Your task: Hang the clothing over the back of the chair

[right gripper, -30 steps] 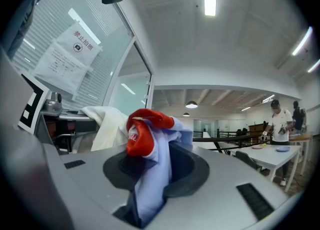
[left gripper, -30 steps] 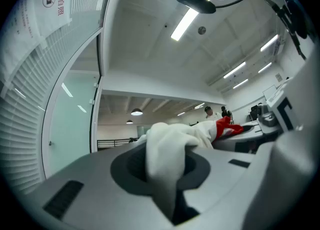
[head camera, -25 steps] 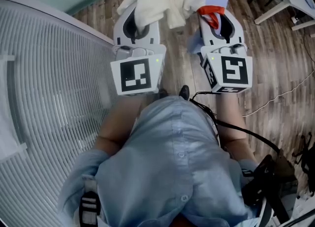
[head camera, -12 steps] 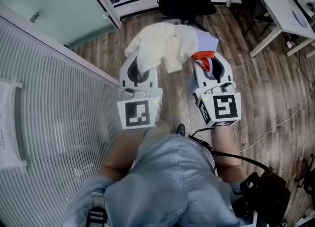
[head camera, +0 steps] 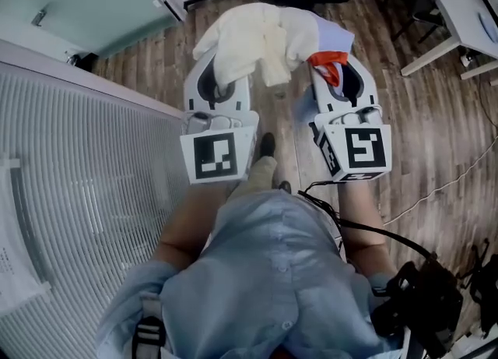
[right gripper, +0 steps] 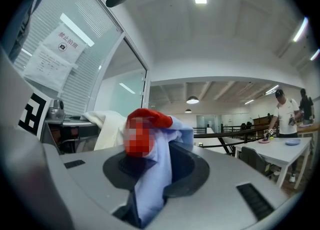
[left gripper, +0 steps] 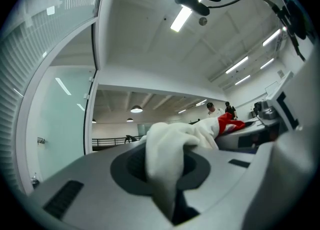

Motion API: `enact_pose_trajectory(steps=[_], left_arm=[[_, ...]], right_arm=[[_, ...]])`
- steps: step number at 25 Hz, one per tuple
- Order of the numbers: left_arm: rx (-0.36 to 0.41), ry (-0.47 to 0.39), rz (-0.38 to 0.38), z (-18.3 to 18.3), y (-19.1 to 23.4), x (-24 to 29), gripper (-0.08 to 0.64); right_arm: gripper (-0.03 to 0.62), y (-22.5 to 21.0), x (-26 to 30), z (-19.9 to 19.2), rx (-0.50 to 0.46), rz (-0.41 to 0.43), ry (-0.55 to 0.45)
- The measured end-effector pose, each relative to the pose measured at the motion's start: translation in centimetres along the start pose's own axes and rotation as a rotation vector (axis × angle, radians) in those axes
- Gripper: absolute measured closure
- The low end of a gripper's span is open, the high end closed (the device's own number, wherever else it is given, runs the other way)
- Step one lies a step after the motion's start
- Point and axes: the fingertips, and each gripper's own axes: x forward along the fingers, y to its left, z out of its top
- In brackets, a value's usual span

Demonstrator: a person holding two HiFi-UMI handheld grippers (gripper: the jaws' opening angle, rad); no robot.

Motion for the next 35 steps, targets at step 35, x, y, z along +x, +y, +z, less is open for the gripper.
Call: enact_pose_trajectory(steps=[35], left_arm=[[0.016, 0.009, 0.016, -7.2, 13.6, 35.3, 0.494]], right_arm=[[0.485, -14.1, 36.2, -2.0, -0.01, 0.012, -0.01]])
